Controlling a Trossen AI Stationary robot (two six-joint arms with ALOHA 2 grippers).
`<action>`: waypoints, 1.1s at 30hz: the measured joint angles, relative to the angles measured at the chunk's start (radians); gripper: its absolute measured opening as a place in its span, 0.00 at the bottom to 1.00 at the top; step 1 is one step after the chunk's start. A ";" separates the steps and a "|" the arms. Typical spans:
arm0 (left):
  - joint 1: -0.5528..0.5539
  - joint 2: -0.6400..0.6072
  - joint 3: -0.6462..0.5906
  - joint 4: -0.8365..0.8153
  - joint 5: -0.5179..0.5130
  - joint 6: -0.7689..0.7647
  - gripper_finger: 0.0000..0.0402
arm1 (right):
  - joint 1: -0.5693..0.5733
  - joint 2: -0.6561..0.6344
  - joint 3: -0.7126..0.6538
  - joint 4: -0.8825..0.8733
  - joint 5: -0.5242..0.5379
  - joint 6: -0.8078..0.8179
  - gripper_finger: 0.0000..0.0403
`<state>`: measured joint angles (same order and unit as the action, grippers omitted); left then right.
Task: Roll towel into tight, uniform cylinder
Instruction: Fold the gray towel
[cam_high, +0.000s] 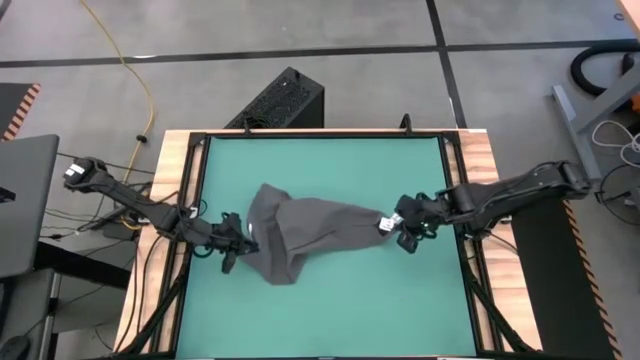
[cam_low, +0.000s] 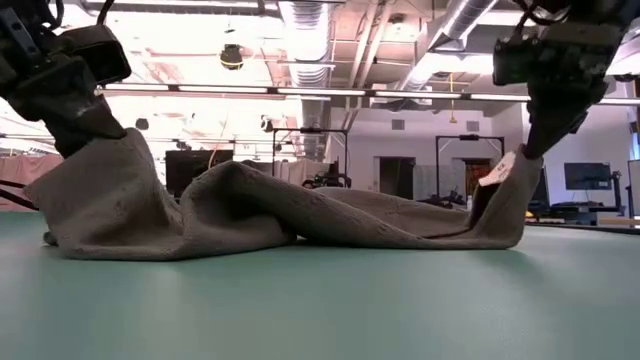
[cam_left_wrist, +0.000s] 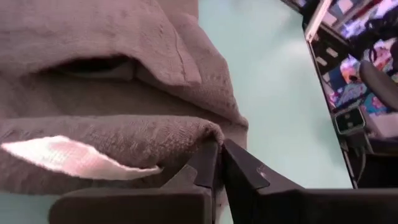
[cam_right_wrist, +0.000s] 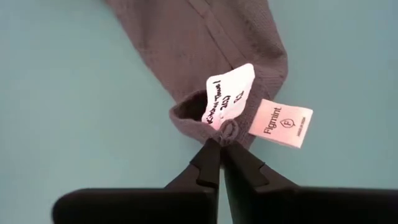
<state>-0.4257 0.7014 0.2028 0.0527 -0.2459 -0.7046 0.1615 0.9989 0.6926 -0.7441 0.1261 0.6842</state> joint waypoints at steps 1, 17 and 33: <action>-0.002 0.003 0.000 -0.001 0.007 0.002 0.04 | -0.003 0.012 0.000 0.000 0.000 0.000 0.12; 0.010 0.005 0.104 -0.044 0.067 0.180 0.35 | -0.007 -0.014 0.001 -0.010 -0.102 -0.038 0.41; 0.011 0.282 0.183 0.011 -0.130 0.783 0.35 | -0.012 -0.063 0.002 -0.010 -0.103 -0.038 0.46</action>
<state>-0.4143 0.9829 0.3859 0.0634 -0.3756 0.0784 0.1499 0.9360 0.6945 -0.7536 0.0234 0.6460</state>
